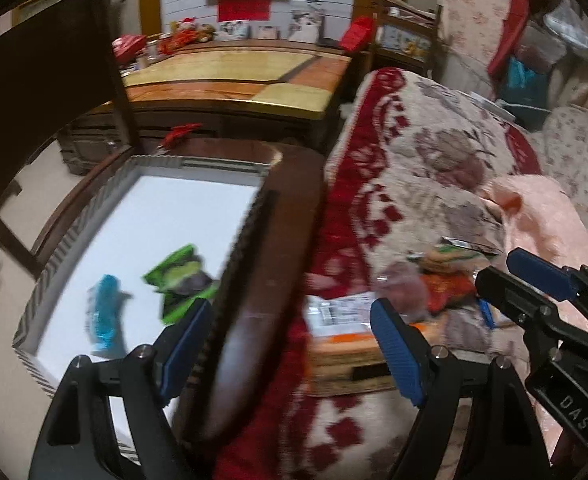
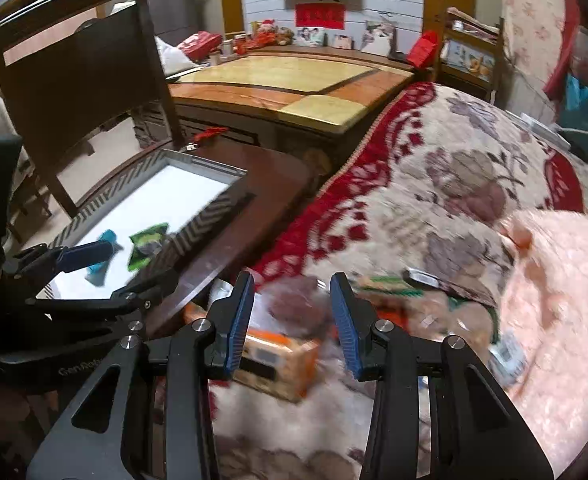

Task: Organize snacks
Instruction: 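Move both tools back to the snack pile on the sofa, then grasp the orange cracker pack with the left tool while the right tool grasps the silver packet, then carry the cracker pack and silver packet over the white tray, then open both tools to release the packets into the tray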

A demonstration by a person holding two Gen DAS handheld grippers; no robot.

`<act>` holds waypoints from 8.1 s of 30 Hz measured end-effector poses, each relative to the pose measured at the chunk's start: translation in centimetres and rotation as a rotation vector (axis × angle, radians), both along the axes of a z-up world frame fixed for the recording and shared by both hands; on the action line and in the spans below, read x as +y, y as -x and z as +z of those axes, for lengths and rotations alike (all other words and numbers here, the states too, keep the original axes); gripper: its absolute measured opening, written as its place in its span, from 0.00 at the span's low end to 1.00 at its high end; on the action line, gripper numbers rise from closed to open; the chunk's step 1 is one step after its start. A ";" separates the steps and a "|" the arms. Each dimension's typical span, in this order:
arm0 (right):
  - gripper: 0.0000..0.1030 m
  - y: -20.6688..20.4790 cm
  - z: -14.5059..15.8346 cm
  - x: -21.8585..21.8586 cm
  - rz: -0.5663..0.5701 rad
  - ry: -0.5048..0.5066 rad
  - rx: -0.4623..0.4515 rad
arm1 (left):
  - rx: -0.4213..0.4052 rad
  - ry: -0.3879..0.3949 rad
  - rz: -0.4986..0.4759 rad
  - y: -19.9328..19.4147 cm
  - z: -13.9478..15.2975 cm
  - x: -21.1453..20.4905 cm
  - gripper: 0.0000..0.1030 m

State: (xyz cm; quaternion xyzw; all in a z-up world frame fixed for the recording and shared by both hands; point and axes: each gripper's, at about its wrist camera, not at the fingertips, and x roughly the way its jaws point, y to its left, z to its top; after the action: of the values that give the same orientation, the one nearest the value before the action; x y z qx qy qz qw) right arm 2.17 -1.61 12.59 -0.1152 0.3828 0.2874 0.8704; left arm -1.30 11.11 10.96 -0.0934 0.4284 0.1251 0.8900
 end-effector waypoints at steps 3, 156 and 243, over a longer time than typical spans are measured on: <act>0.38 0.1 0.1 -2.0 -0.036 0.018 -0.015 | 0.003 0.002 -0.030 -0.4 0.0 -1.7 0.80; 0.52 0.3 -7.0 1.8 0.418 0.110 0.091 | 0.237 0.100 -0.034 6.5 -6.5 -2.6 0.60; 0.54 -0.5 -4.6 22.6 0.398 0.115 0.077 | 0.078 0.111 0.344 6.5 -4.0 17.5 0.81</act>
State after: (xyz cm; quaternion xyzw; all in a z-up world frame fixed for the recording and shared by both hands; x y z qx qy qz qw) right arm 2.71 20.94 7.94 -0.2272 0.4015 0.4356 0.7729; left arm -7.83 28.59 6.96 -0.2095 0.4467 0.2552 0.8315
